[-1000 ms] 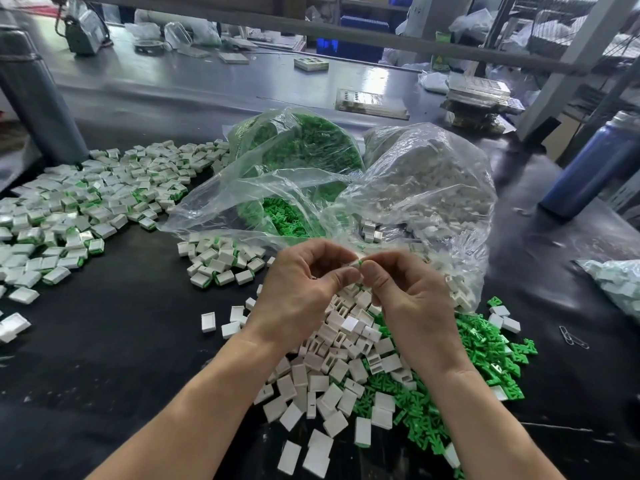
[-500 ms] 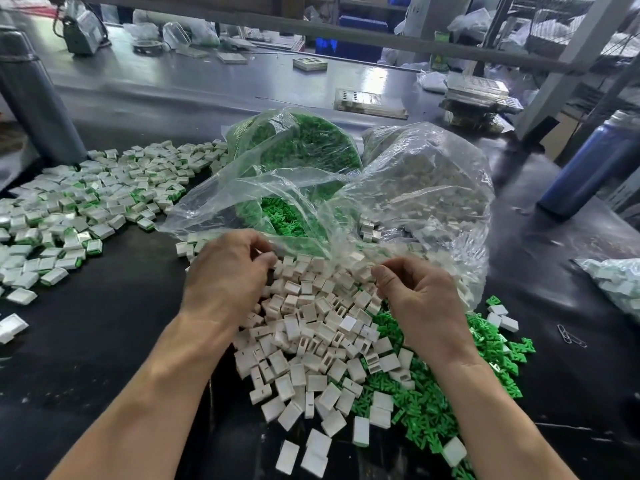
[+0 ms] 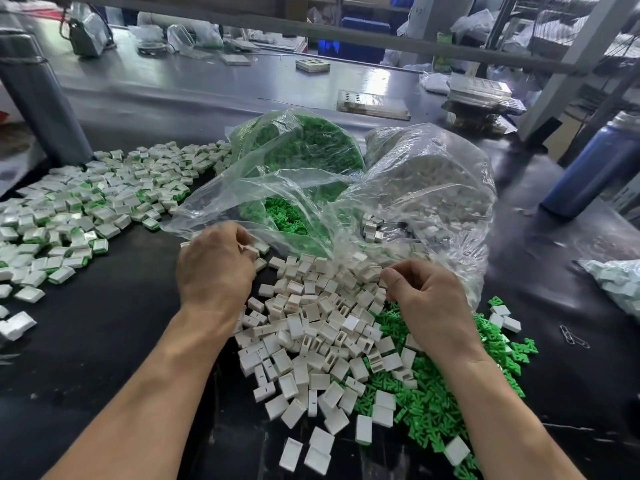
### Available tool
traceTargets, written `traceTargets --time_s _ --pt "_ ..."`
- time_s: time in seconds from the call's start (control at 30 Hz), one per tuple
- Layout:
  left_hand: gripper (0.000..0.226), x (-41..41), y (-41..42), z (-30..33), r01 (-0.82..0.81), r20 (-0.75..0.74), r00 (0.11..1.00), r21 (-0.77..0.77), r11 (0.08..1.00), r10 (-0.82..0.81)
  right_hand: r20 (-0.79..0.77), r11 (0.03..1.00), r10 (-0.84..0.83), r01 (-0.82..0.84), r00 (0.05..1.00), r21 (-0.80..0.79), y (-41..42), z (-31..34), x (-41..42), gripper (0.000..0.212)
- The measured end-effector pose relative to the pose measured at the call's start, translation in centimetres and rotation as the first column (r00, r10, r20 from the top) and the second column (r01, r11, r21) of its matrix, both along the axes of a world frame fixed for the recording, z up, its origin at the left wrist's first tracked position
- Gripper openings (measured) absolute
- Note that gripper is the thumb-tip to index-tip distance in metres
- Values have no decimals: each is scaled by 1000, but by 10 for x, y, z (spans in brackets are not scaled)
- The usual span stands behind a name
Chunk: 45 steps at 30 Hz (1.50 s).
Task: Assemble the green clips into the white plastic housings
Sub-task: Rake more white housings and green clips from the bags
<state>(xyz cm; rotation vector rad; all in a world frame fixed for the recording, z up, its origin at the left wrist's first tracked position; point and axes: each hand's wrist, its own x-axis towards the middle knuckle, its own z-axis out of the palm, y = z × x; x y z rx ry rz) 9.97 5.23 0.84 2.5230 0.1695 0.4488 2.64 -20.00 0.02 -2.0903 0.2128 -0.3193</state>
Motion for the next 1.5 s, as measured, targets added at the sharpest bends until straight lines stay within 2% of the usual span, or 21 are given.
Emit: traceTargets --time_s 0.2,0.33,0.43,0.6,0.73,0.8,0.87,0.93,1.07,1.23,1.4,1.5 --pt "4 -9 -8 3 119 -32 992 -44 992 -120 4 1000 -2 2 1000 -1 0 0 0 13" --pt "22 -7 -10 0 184 -95 979 43 982 -179 2 1000 8 -8 1000 -5 -1 0 0 14" --pt "25 -4 -13 -4 182 -139 976 116 976 -166 -5 1000 16 -16 1000 -20 -2 0 0 14" --pt "9 -2 -13 -5 188 -139 975 121 975 -171 -27 999 5 -6 1000 -42 -6 0 0 16" --pt "6 -4 -14 -2 190 -131 975 94 977 -177 -37 998 -15 13 999 -55 -9 0 1 19" --pt "9 -7 -14 0 195 -119 974 11 981 -192 -35 997 -15 12 999 -73 -10 2 0 20" --pt "8 -10 -13 2 222 -95 965 -208 953 -246 -51 996 -9 4 999 -93 -12 4 0 20" --pt "9 -14 -13 6 260 -69 949 -381 887 -308 -91 993 6 -16 996 -115 -15 7 -1 20" --pt "15 -14 -16 9 302 -73 901 -601 740 -427 -202 985 54 -85 978 -150 -22 11 -2 15" --pt "20 -19 -22 9 360 -21 849 -708 608 -527 -290 977 115 -161 950 -138 -34 16 -2 5" --pt "21 -20 -23 9 372 -17 829 -729 574 -559 -359 954 216 -275 908 -122 -35 19 -4 7" --pt "22 -21 -25 10 381 2 828 -735 561 -561 -372 944 214 -289 903 -158 -32 17 -5 10"
